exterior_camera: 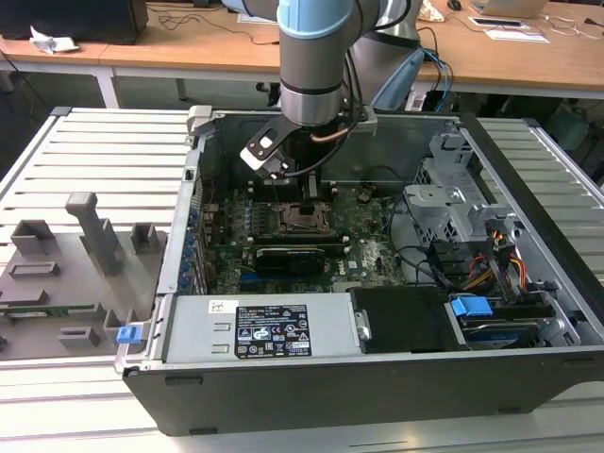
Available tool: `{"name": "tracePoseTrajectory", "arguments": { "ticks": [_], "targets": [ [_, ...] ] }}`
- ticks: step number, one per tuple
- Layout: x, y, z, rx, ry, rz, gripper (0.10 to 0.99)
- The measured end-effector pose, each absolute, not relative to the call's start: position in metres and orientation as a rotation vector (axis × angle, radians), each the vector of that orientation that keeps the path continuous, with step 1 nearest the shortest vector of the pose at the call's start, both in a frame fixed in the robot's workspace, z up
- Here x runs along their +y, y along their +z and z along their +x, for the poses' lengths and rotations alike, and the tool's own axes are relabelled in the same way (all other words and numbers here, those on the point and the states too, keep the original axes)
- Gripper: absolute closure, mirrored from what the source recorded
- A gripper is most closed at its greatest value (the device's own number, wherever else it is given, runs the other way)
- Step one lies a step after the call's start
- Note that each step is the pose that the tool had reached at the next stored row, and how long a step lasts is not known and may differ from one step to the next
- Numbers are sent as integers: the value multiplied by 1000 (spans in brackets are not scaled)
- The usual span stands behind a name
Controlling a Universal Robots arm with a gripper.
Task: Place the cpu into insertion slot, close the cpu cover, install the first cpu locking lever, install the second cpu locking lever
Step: 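Install the first cpu locking lever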
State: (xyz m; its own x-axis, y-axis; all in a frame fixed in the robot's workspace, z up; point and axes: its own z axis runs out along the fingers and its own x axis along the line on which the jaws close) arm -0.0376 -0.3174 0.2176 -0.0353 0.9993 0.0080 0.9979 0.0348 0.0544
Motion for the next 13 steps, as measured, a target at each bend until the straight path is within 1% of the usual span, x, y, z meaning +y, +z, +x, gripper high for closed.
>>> {"name": "tracePoseTrajectory", "arguments": {
  "ticks": [13],
  "targets": [
    [-317, 221, -38, 2236, 70, 2159, 980]
  ]
}}
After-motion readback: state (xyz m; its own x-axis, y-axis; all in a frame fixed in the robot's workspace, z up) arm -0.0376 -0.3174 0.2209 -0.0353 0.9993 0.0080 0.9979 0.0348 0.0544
